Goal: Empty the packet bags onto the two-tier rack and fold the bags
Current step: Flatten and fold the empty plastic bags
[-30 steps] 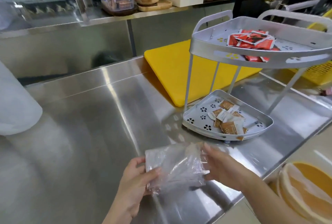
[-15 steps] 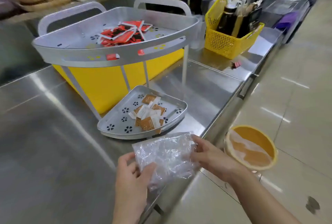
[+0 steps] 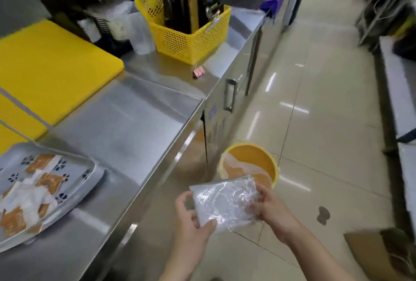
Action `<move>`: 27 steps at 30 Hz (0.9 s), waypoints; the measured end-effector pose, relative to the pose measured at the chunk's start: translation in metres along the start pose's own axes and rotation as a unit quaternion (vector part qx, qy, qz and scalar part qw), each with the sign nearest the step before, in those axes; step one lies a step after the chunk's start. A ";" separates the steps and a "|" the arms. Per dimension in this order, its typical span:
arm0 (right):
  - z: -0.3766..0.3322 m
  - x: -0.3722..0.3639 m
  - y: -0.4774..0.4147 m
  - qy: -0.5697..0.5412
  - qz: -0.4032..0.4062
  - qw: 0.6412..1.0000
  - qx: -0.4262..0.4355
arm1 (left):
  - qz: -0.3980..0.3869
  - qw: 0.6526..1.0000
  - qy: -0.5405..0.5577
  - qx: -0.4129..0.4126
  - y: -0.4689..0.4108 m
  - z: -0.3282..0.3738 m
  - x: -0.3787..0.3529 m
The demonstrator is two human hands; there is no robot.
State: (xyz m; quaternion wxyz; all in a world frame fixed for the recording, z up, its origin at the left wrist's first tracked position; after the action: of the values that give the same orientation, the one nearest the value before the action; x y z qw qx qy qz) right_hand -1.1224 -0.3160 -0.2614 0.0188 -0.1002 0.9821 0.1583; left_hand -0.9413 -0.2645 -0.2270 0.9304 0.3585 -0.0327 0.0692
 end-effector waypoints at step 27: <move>0.246 0.168 -0.190 0.022 0.318 0.925 -0.206 | -0.112 0.920 -0.370 0.071 -0.342 -0.047 -0.190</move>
State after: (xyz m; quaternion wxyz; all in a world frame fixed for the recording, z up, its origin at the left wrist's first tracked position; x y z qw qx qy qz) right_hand -1.2472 -0.4470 -0.5650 -0.0753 0.2118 0.9085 0.3522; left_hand -1.0767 -0.5037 -0.5091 0.8260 0.4247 -0.3287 -0.1710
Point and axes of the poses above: each hand's wrist, its own y-axis away from the middle knuckle, its own x-axis out of the back of the hand, z = x × y, the point moved 9 cm from there along -y, towards the middle knuckle, and after that the axes turned 14 degrees about x, right-handed, at the moved point
